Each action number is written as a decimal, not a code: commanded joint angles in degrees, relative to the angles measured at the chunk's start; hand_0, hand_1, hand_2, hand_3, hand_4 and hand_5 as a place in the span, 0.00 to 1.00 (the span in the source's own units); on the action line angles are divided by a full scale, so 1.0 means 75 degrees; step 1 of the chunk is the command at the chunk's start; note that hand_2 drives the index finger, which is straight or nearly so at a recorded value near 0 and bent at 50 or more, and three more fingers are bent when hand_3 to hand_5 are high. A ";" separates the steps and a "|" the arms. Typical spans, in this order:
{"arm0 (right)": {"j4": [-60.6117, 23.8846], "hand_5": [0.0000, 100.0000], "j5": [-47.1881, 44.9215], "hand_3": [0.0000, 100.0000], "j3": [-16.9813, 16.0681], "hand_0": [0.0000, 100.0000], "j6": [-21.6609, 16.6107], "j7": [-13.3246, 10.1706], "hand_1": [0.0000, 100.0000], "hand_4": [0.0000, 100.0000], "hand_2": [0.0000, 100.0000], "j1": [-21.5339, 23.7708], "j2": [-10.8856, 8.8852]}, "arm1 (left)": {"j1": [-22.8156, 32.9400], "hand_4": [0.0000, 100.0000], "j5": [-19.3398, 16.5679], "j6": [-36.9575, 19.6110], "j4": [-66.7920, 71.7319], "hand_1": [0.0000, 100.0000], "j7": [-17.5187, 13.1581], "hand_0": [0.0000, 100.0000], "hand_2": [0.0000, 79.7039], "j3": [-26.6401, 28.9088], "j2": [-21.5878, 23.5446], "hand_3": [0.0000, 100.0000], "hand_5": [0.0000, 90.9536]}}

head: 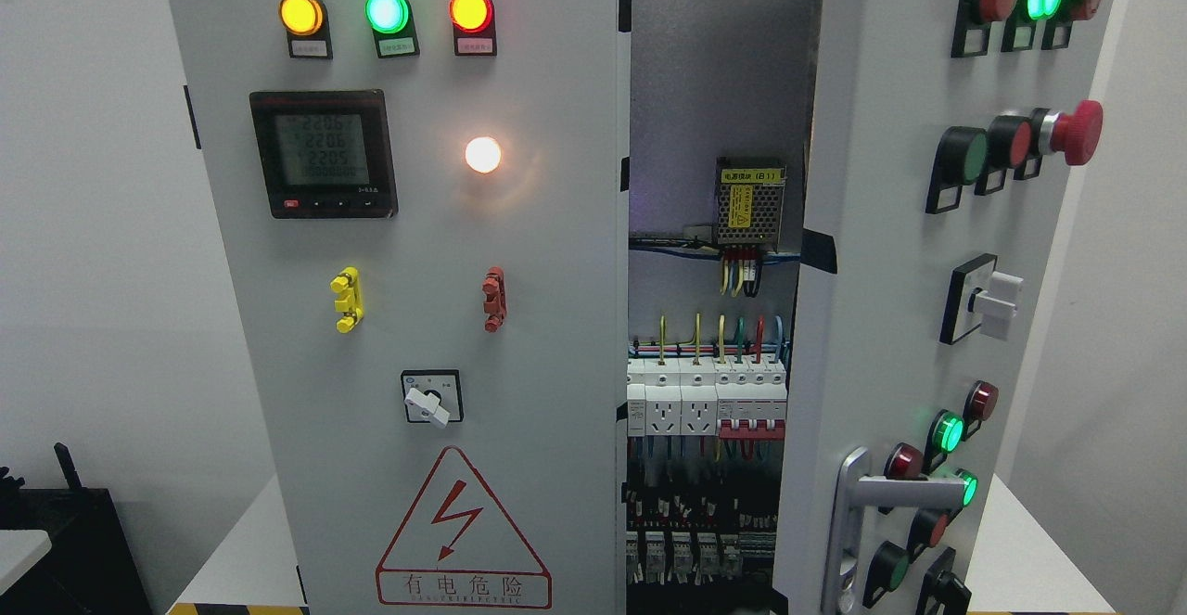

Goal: Open door with both hands

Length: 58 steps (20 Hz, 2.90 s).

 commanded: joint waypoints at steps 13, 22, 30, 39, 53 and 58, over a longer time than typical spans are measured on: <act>-0.0018 0.00 -0.0042 0.00 -0.0062 0.00 -0.0030 0.0005 0.00 0.00 0.00 -0.0255 -0.0016 | 0.0000 0.04 0.0169 0.0004 0.0047 0.00 0.0003 0.00 0.00 0.0000 0.0000 0.00 0.00; -0.0018 0.00 -0.0031 0.00 -0.0051 0.00 -0.0030 0.0005 0.00 0.00 0.00 -0.0255 -0.0016 | 0.0012 0.04 0.0181 0.0004 0.0035 0.00 -0.0009 0.00 0.00 0.0000 0.0012 0.00 0.00; -0.0018 0.00 -0.0031 0.00 -0.0051 0.00 -0.0030 0.0005 0.00 0.00 0.00 -0.0255 -0.0004 | 0.1754 0.04 0.0228 0.0004 -0.3358 0.00 -0.0009 0.00 0.00 -0.0408 0.0163 0.00 0.00; -0.0018 0.00 -0.0031 0.00 -0.0051 0.00 -0.0030 0.0005 0.00 0.00 0.00 -0.0243 0.0007 | 0.5037 0.04 0.0940 -0.0043 -0.9381 0.00 -0.0266 0.00 0.00 -0.0423 0.1662 0.00 0.00; -0.0018 0.00 -0.0054 0.00 -0.0051 0.00 -0.0030 0.0005 0.00 0.00 0.00 -0.0243 0.0031 | 0.6363 0.04 0.5826 -0.0055 -1.3476 0.00 -0.0290 0.00 0.00 0.2341 0.5201 0.00 0.00; -0.0018 0.00 -0.0054 0.00 -0.0039 0.00 -0.0030 0.0005 0.00 0.00 0.00 -0.0255 0.0031 | 0.6363 0.04 0.6976 -0.0055 -1.3688 0.00 -0.0746 0.00 0.00 0.3467 0.6057 0.00 0.00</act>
